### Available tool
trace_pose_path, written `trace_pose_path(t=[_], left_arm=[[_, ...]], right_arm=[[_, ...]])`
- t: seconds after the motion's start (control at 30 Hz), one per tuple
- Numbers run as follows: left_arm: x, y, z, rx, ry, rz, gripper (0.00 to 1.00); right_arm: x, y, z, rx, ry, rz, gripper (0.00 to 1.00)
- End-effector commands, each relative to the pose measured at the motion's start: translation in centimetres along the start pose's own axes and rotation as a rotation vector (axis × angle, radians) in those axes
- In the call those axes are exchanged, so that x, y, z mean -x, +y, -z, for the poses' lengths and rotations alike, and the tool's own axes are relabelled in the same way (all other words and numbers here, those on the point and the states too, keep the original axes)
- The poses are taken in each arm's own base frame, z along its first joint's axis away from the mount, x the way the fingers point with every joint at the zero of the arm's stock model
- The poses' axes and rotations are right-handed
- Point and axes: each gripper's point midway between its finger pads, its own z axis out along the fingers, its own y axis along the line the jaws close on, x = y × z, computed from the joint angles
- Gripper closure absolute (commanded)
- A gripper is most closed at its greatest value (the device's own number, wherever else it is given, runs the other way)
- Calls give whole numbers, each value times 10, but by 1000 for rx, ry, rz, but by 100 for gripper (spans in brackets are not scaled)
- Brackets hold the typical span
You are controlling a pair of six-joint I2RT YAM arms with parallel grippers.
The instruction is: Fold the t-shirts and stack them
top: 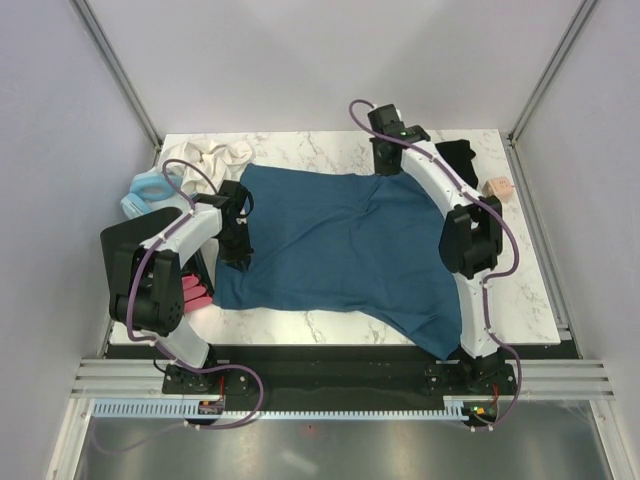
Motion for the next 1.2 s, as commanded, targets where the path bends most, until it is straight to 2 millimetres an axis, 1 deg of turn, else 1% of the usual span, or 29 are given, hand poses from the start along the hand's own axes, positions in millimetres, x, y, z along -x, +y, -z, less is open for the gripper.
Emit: trace_pose_path(t=[0.0, 0.03, 0.07, 0.1, 0.13, 0.17, 0.2, 0.23, 0.27, 0.3, 0.33, 0.4, 0.5, 0.6, 0.63, 0.67, 0.7, 0.73, 0.77, 0.8, 0.83, 0.87, 0.93, 1.03, 1.13, 1.17], left_arm=[[11, -8, 7, -50, -29, -34, 77], [11, -8, 7, -47, -30, -34, 77], [11, -8, 6, -45, -29, -35, 77], [11, -8, 4, -44, -26, -38, 77], [10, -8, 3, -44, -21, -38, 77], [9, -9, 1, -51, -12, -39, 77], [8, -10, -1, -56, -3, -37, 78], [6, -10, -3, -59, 3, -34, 78], [6, -11, -4, -62, 3, -33, 78], [4, -10, -6, -59, 10, -32, 78], [4, -10, -7, -57, 12, -32, 78], [3, -9, -8, -53, 14, -38, 78], [4, -7, -10, -42, 16, -43, 78], [4, -7, -14, -38, 31, -43, 79], [4, -8, -15, -37, 32, -43, 79], [4, -8, -15, -38, 34, -46, 79], [6, -9, -15, -38, 33, -46, 79], [5, -8, -17, -36, 38, -46, 79], [5, -8, -17, -35, 41, -48, 79], [7, -9, -18, -36, 40, -49, 79], [6, -9, -18, -34, 42, -49, 79], [6, -9, -20, -36, 48, -49, 79], [6, -10, -20, -41, 52, -49, 79], [4, -11, -22, -42, 64, -50, 79], [3, -11, -24, -45, 70, -50, 79], [2, -11, -24, -44, 71, -50, 79]], right_arm=[[14, -87, -4, -228, -34, -93, 100], [11, -100, -9, -238, -25, -118, 100], [13, -122, -14, -251, -25, -152, 100], [16, -130, -20, -255, -34, -162, 100], [22, -136, -23, -258, -47, -160, 100], [24, -142, -26, -270, -45, -157, 100], [20, -143, -38, -276, -26, -132, 100], [28, -142, -39, -276, -44, -131, 100], [27, -142, -44, -280, -37, -129, 100], [21, -141, -54, -281, -15, -123, 100], [21, -140, -58, -277, -12, -123, 100], [12, -138, -70, -277, 11, -118, 100], [5, -135, -81, -264, 29, -120, 100], [3, -138, -85, -284, 33, -117, 100], [3, -143, -85, -302, 31, -119, 95], [3, -145, -85, -307, 31, -120, 75], [3, -148, -85, -318, 27, -120, 65], [2, -155, -86, -334, 31, -124, 64], [-1, -158, -90, -336, 40, -119, 63], [-3, -162, -91, -343, 47, -124, 63], [-4, -173, -92, -354, 50, -139, 63], [-5, -178, -93, -364, 53, -149, 64], [-4, -188, -91, -381, 47, -167, 64], [2, -196, -87, -394, 28, -176, 64], [8, -197, -85, -400, 8, -181, 64], [13, -197, -83, -399, -9, -186, 64]])
